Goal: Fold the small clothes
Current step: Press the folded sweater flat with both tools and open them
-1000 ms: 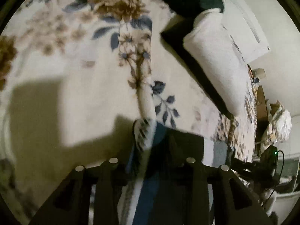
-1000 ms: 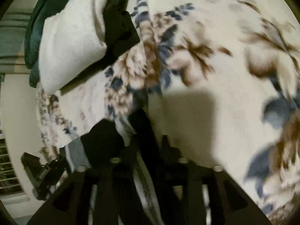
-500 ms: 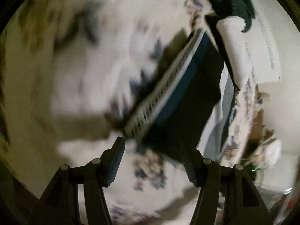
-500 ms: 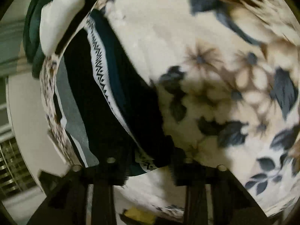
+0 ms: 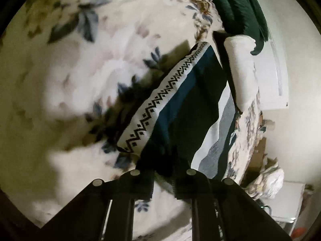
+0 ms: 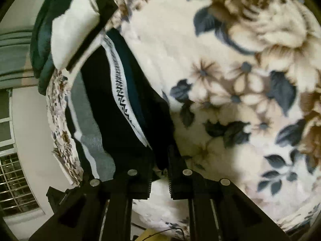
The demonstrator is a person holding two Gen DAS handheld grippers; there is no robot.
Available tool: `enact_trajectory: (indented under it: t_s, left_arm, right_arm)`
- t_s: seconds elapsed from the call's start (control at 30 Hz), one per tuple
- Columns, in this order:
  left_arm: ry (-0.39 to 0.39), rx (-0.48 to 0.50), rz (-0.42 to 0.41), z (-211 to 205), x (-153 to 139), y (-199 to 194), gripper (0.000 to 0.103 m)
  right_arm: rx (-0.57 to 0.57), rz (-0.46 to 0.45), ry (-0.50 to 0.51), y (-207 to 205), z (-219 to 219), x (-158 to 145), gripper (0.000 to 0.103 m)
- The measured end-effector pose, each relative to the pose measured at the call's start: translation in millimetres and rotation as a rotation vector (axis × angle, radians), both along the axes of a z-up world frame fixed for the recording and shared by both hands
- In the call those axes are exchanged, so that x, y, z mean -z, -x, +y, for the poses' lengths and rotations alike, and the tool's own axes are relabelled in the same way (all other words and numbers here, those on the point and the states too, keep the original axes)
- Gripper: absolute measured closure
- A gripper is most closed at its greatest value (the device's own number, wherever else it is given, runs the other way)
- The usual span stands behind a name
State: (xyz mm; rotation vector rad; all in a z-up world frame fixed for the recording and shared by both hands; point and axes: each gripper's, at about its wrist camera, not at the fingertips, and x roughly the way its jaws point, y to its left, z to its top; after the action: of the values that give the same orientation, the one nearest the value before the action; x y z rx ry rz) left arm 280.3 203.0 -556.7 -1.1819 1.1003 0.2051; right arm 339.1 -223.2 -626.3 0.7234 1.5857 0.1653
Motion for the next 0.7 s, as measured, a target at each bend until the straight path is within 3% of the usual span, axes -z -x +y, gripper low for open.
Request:
enact_trajectory:
  t_s: [0.13,0.23,0.33,0.53,0.67,0.7]
  left_arm:
    - [-0.051,0.063,0.033,4,9,-4,0.093]
    - [-0.075,0.108,0.073,2,26,-7,0.092]
    - [-0.109,0.165,0.094,-3,23,-10,0.089]
    - [-0.403,0.374,0.147,-36,-18,-21,0.088]
    - [-0.579,0.474,0.181,-63,-40,-25,0.087]
    - [-0.612,0.487,0.182,-67,-44,-26,0.082]
  right_arm:
    - [-0.020,0.004,0.010,7,-2,-14,0.091]
    - [-0.065,0.056,0.053,13,6,2,0.091]
    - [-0.094,0.078,0.084,15,11,22,0.091]
    - [-0.180,0.067,0.163,10,30,30,0.088]
    - [-0.254,0.049,0.205,6,44,24,0.061]
    - [-0.257,0.042,0.208,5,46,21,0.056]
